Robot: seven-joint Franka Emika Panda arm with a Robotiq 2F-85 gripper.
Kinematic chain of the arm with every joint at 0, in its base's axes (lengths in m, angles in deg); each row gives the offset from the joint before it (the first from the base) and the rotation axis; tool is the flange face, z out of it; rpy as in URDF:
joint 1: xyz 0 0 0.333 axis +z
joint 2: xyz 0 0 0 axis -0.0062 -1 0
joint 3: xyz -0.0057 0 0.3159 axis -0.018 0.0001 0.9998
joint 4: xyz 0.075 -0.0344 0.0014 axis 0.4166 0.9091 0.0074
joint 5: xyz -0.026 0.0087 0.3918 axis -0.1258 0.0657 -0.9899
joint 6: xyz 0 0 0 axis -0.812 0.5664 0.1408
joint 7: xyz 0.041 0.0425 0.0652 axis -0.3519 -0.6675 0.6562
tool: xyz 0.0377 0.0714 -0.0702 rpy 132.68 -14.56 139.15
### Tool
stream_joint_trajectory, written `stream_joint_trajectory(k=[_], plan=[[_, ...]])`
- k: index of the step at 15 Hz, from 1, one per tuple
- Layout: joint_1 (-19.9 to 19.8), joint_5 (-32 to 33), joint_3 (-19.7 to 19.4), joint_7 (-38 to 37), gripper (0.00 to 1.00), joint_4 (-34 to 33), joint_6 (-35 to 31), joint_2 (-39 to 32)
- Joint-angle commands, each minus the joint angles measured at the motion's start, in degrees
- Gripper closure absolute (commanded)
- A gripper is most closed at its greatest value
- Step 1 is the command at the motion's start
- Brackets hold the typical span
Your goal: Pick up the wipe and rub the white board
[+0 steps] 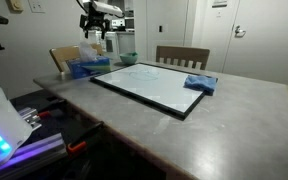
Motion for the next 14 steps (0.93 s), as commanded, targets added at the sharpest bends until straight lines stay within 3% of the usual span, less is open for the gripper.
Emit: stream_joint_trajectory(k=[1,7,14], plan=[[-0.9,-1.1,2.7,3.0,0.0,-1.4,-3.2,-3.2],[-1.3,-3.0,7.4,9.7,0.0,-6.6,-4.1,-11.0],[-2.6,-1.4,10.9,12.5,0.0,-12.0,-2.6,-17.5]])
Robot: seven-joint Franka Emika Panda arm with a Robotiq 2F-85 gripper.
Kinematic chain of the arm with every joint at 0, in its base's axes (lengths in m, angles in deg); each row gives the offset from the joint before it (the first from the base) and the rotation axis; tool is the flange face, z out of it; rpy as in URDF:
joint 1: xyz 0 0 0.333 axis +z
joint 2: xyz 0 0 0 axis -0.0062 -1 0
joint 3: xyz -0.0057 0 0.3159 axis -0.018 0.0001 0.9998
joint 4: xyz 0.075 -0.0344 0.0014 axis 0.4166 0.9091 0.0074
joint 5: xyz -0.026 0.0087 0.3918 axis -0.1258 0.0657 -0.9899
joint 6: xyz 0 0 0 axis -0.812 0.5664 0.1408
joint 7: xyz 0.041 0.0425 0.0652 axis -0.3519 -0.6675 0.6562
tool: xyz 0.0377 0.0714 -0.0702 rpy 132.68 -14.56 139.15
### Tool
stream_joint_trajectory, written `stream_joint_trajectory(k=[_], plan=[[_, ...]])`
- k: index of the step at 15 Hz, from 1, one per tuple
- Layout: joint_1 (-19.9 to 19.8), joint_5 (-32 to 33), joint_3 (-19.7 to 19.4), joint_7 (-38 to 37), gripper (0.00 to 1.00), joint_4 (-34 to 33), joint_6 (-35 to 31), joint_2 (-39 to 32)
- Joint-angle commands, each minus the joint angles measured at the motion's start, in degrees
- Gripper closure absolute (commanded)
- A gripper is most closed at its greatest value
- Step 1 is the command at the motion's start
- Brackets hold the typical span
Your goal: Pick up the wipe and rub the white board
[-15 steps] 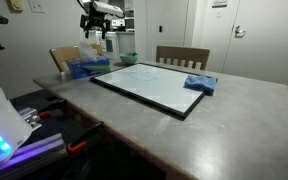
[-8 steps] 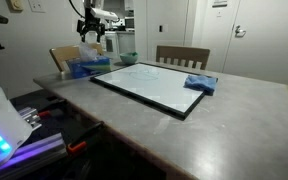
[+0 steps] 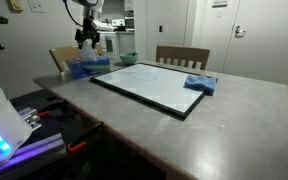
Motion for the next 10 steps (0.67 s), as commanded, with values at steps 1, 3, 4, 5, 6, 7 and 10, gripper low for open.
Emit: stream_joint_trajectory(k=[1,3,4,5,6,7,10], plan=[[-2.1,0.2,1.9,2.6,0.0,-3.2,1.5,-3.0],[-2.4,0.8,2.0,2.3,0.2,-3.7,2.4,-3.3],[-2.5,1.2,2.0,1.7,0.26,-3.9,3.0,-3.4],[-2.6,1.2,2.0,1.7,0.34,-3.9,3.3,-3.3],[-2.7,1.2,1.9,1.5,0.41,-3.9,3.6,-3.2],[-2.8,1.1,1.9,1.5,0.48,-4.0,4.1,-3.1],[-3.0,1.0,1.9,1.4,0.69,-4.2,5.1,-3.0]])
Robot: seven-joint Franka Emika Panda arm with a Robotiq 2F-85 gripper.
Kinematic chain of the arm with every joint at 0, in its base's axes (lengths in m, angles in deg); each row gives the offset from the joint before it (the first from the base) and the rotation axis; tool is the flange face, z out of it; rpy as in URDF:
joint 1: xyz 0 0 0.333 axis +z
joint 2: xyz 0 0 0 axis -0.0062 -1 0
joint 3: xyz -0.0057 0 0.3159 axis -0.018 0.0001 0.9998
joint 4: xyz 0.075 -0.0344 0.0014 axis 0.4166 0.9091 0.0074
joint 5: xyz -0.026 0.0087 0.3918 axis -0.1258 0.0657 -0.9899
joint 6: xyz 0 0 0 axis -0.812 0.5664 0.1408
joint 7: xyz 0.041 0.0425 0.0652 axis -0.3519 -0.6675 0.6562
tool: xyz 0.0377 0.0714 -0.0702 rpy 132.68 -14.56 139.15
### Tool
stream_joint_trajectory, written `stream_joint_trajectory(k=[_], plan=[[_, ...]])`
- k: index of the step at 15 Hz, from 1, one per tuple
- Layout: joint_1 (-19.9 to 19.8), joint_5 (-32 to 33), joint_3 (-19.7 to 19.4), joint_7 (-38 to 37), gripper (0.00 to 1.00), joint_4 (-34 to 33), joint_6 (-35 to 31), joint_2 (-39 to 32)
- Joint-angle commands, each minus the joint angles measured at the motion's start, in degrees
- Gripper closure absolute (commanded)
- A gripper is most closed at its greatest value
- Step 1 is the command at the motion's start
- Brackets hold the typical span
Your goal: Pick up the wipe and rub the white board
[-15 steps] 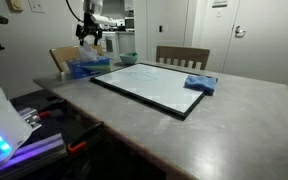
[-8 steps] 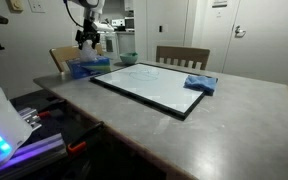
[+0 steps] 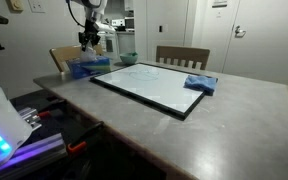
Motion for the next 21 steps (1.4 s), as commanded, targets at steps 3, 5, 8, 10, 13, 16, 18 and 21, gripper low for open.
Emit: stream_joint_trajectory(k=[3,5,8,10,13,16,18,21], plan=[[-1.4,0.7,0.8,0.2,0.9,-1.8,3.6,-0.5],[-1.4,0.7,0.7,0.0,0.99,-2.1,4.5,-0.5],[-1.3,0.7,0.5,-1.0,1.0,-2.6,6.7,-0.1],[-1.0,1.2,0.2,-2.5,1.0,-3.3,9.0,0.4],[-0.3,3.5,-0.3,-5.6,1.0,-4.9,12.3,1.6],[0.0,5.8,-0.3,-8.3,1.0,-7.4,14.8,1.7],[0.0,6.9,-0.4,-9.9,1.0,-9.0,16.6,1.8],[-0.2,7.8,-0.8,-12.3,1.0,-10.5,18.1,2.9]])
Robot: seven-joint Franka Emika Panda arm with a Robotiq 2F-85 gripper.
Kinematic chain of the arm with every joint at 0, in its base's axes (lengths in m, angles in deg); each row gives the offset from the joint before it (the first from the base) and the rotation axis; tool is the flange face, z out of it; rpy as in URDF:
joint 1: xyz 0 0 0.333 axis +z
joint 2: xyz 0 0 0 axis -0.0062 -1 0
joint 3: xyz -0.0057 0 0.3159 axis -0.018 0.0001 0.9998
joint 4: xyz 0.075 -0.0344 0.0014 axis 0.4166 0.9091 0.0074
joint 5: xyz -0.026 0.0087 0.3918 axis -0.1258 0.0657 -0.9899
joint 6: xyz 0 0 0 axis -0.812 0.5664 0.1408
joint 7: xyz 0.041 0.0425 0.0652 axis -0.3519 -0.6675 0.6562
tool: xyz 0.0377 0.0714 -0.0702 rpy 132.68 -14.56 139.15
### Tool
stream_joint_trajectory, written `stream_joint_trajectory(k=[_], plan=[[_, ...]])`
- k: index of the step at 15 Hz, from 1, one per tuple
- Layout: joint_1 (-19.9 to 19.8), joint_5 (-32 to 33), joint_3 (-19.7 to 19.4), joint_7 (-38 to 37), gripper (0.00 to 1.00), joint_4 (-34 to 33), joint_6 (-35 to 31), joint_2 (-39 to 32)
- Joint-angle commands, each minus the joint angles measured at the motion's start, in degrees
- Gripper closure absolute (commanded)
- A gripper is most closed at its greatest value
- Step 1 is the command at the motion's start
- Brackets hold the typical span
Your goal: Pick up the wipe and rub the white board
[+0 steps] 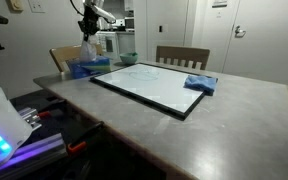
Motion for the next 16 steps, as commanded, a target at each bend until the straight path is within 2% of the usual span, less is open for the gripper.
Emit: stream_joint_trajectory(k=[1,6,16], plan=[[-0.2,1.5,-0.9,-3.1,1.0,-1.7,2.9,2.1],[0.1,4.8,-2.3,-10.0,1.0,-2.2,4.7,7.0],[-1.5,20.7,-8.1,-30.5,1.0,1.1,11.8,20.0]])
